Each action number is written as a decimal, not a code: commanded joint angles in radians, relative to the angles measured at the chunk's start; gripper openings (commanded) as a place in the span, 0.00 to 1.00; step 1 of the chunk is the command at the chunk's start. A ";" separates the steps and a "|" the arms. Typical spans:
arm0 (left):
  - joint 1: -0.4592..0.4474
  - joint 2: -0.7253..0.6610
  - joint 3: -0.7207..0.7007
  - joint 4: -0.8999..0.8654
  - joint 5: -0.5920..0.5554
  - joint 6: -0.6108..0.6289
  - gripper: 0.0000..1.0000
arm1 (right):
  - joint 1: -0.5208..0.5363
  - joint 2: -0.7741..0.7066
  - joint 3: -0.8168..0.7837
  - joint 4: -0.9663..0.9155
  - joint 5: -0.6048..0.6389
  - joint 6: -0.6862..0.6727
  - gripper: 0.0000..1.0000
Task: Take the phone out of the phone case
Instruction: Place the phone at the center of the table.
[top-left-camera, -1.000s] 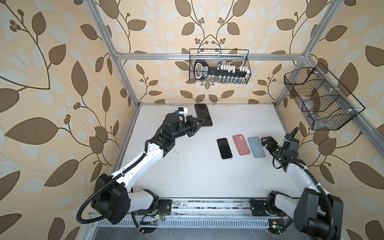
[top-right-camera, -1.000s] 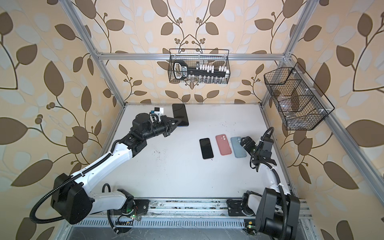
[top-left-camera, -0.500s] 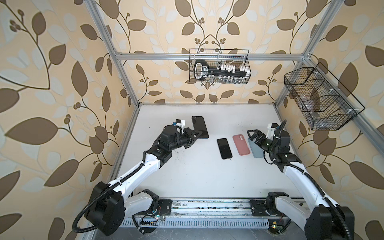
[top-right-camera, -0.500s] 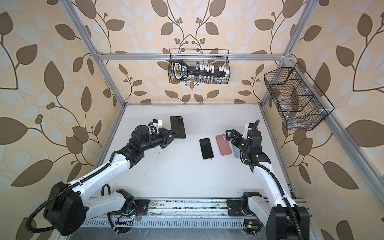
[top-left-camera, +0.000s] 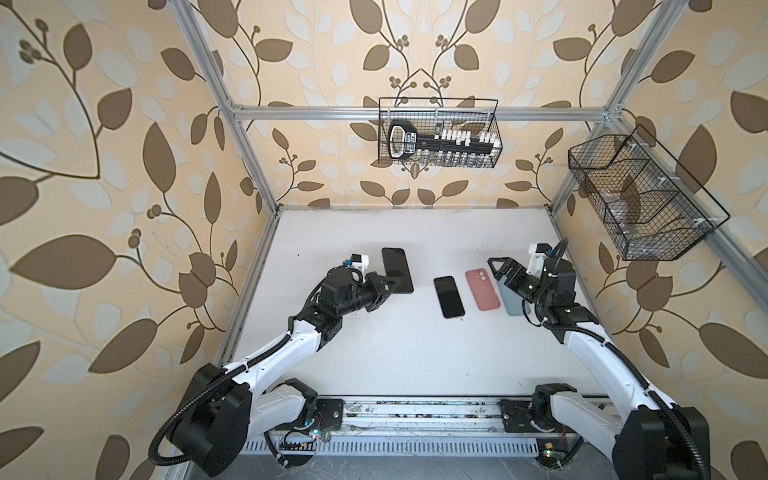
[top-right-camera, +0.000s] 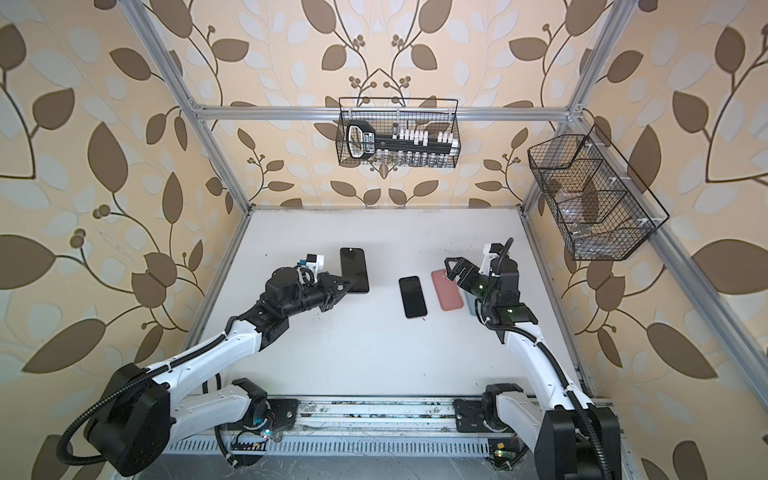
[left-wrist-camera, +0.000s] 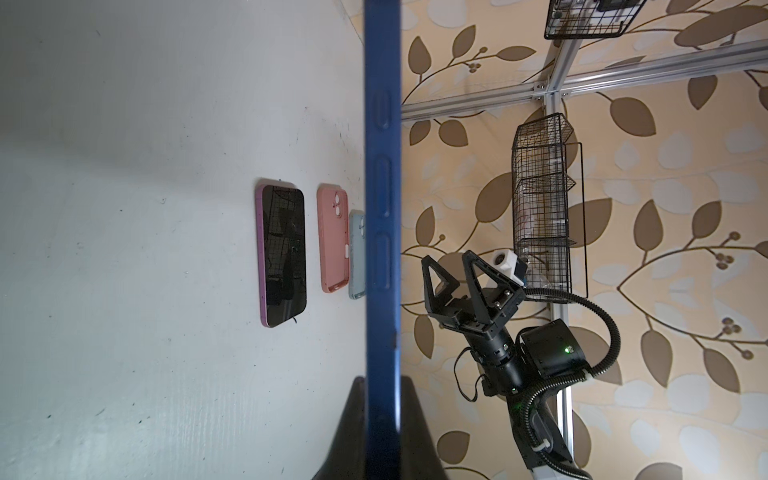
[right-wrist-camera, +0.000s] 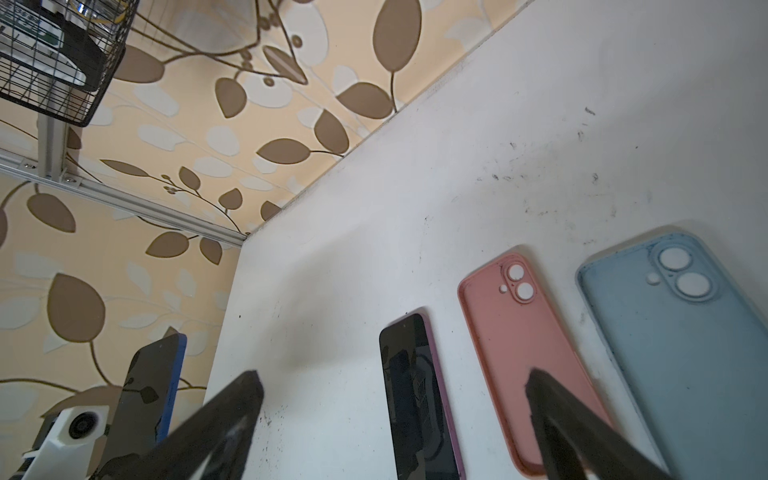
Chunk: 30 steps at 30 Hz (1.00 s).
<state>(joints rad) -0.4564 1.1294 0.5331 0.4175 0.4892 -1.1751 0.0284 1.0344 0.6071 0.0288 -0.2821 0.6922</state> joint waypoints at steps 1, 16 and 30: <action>0.007 0.022 -0.023 0.202 0.014 0.043 0.00 | 0.008 0.015 -0.013 0.036 -0.020 0.009 1.00; -0.002 0.126 -0.099 0.312 0.015 0.044 0.00 | 0.010 0.035 -0.030 0.061 -0.023 0.020 1.00; -0.051 0.243 -0.140 0.398 -0.048 -0.051 0.00 | 0.011 0.037 -0.038 0.073 -0.029 0.024 1.00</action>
<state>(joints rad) -0.4965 1.3582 0.3939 0.6708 0.4545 -1.2030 0.0338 1.0637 0.5900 0.0887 -0.2962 0.7116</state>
